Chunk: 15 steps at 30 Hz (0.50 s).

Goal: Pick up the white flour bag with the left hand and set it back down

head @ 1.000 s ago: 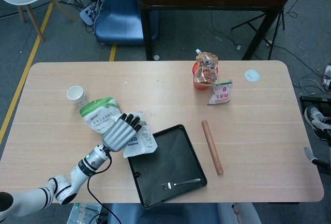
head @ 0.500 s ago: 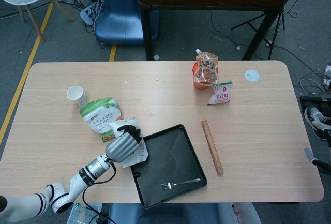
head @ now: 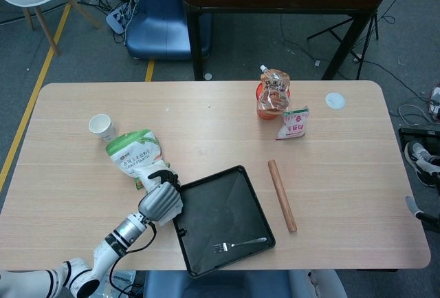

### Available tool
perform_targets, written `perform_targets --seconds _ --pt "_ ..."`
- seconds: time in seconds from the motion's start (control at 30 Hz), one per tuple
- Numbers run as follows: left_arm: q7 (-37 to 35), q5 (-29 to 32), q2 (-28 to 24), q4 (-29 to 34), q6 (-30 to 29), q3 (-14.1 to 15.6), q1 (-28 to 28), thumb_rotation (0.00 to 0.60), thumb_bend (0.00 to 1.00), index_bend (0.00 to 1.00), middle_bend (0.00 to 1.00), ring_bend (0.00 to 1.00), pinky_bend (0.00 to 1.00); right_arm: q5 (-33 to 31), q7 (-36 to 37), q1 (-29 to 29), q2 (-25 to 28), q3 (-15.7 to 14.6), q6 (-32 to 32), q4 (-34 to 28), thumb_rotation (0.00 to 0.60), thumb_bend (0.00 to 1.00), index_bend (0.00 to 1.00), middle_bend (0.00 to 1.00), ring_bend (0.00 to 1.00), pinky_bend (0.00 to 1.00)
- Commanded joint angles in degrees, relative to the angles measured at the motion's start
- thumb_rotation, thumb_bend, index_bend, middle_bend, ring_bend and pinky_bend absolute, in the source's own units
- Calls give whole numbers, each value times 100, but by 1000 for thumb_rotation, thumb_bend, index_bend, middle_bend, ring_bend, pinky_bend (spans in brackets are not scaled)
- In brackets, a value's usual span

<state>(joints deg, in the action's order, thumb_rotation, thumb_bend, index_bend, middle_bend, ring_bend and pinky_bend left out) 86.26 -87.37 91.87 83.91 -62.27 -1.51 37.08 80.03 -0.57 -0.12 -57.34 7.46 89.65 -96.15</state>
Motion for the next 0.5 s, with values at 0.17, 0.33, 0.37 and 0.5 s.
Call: perform_targets --seconds 0.17,0.33,0.37,0.5 --pt "567 336 7 293 42 17 -93 600 206 490 638 521 613 -19 8 -7 -13 5 -4 21 600 249 240 311 186 162" --pt "650 432 70 267 -53 15 -123 600 218 490 638 522 613 -12 -1 -6 -16 8 -4 22 600 249 240 312 188 162" --pt "676 427 77 260 -56 36 -122 600 225 490 639 523 613 -14 -4 -6 -16 9 -4 19 600 249 240 312 188 162" --pt "708 528 96 265 0 90 -126 600 228 490 640 525 613 8 -7 -4 -20 9 4 8 600 249 240 312 188 162"
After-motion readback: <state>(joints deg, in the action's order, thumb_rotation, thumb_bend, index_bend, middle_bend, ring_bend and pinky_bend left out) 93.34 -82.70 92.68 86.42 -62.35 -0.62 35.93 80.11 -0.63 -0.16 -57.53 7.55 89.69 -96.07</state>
